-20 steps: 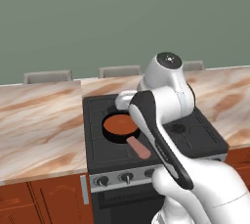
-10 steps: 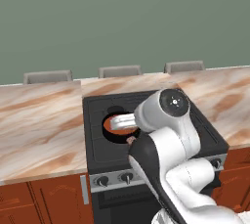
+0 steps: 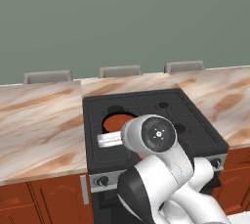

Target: Wait until the marinara sauce is simmered to a deep red color and then turn off the stove.

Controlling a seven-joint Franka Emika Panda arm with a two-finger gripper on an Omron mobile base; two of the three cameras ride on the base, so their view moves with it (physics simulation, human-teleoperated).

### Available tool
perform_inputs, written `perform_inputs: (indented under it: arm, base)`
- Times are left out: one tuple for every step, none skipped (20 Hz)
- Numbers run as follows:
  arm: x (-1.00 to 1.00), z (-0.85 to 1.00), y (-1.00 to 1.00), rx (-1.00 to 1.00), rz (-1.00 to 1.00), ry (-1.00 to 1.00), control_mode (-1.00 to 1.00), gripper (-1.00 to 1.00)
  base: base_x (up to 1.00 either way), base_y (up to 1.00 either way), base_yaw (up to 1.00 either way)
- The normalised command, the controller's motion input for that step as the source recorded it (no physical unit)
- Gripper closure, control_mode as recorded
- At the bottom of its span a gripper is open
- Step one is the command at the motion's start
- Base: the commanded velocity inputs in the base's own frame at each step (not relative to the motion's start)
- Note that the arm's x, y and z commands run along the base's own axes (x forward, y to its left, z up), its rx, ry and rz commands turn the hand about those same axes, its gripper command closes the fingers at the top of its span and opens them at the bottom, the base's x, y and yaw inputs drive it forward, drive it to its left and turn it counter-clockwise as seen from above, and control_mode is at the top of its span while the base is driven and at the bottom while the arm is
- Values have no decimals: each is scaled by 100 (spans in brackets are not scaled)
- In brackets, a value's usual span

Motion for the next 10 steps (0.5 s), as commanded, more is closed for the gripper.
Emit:
perform_inputs:
  arm:
    - [-44,-28,0,0,0,-20,-100,-100]
    - [-42,-32,2,0,0,-20,-100,-100]
    - [-35,-35,4,0,0,-20,-100,-100]
    - [-22,-41,10,0,0,-19,-100,-100]
    - [-6,-43,14,0,0,-20,-100,-100]
    - [0,-44,14,0,0,-21,-100,-100]
    - [0,-45,11,0,0,-21,-100,-100]
    - [0,-49,8,0,0,-20,-100,-100]
    - [0,-52,4,0,0,-20,-100,-100]
    - [0,-56,2,0,0,-20,-100,-100]
  base:
    - [0,0,0]
    - [0,0,0]
    - [0,0,0]
    - [0,0,0]
    - [0,0,0]
    - [0,0,0]
    - [0,0,0]
    - [0,0,0]
    - [0,0,0]
    - [0,0,0]
